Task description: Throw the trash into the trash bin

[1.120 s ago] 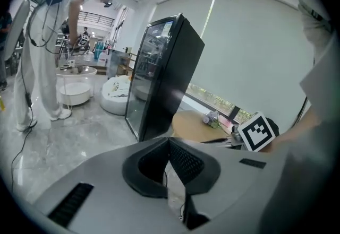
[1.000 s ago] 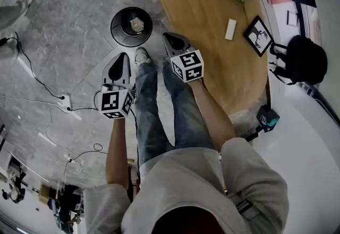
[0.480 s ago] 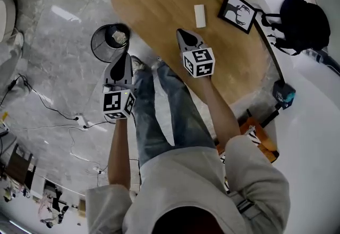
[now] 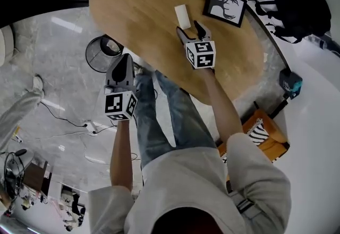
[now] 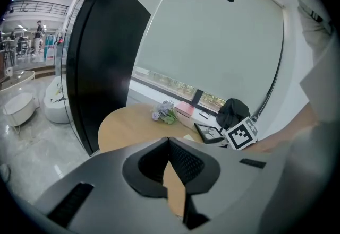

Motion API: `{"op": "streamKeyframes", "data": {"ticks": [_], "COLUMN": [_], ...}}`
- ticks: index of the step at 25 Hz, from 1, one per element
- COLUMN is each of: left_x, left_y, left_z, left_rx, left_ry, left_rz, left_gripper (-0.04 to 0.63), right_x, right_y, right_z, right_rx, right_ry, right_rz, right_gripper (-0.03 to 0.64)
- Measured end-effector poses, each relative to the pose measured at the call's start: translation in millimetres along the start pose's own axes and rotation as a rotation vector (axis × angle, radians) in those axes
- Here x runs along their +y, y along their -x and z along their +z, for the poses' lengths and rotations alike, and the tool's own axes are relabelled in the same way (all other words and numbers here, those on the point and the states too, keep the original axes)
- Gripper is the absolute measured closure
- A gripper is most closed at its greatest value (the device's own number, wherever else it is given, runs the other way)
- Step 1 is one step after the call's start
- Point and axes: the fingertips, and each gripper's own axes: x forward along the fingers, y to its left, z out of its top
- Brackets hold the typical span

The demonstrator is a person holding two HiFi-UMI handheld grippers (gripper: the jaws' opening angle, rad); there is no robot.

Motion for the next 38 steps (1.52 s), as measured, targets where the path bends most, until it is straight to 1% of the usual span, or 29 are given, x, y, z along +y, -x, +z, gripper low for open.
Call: {"op": "streamKeyframes", "data": {"ticks": [4,10,11,12,14,16,19,21,24,28,34,38], "left_x": [-1,4,5,7,10,13,16,20,31,48,88,118], "left_y": [-3,-1,0,0,2,4,10,14,26,48,97,132], "left_z": [-2,-6,-5,-5,-3,-3,-5,-6,-9,-15,-31,-47], "left_rx": [0.013,0.025,0.023,0.020,0.014,0.007,-0.001,-0.009,-0.023,-0.050,-0.095,-0.123], "left_ry": [-0.001,0.007,0.008,0.010,0.013,0.018,0.028,0.036,0.052,0.083,0.148,0.196], "left_rz": [0.006,0.024,0.025,0.027,0.029,0.033,0.039,0.046,0.069,0.111,0.205,0.274], "left_gripper": [0.578,0.578,0.578,0.578,0.578,0.578,0.578,0.578,0.578,0.578,0.578,0.577], "right_x": [-8,-11,-12,-13,-15,-15,-9,3,39,104,219,284], "right_y": [-18,-28,-28,-28,-26,-22,-16,-11,-3,5,0,-9], "right_z": [-12,-23,-24,-24,-21,-18,-12,-3,11,18,17,14], "right_rx": [0.074,0.120,0.125,0.125,0.113,0.098,0.071,0.038,-0.009,-0.042,-0.032,-0.013], "right_ry": [0.007,-0.010,-0.013,-0.017,-0.021,-0.009,0.026,0.046,0.089,0.131,0.207,0.273], "right_rz": [-0.004,-0.012,-0.016,-0.018,-0.021,-0.024,-0.021,-0.003,0.056,0.163,0.337,0.426], "right_gripper": [0.324,0.325,0.346,0.382,0.407,0.458,0.472,0.476,0.476,0.476,0.476,0.476]}}
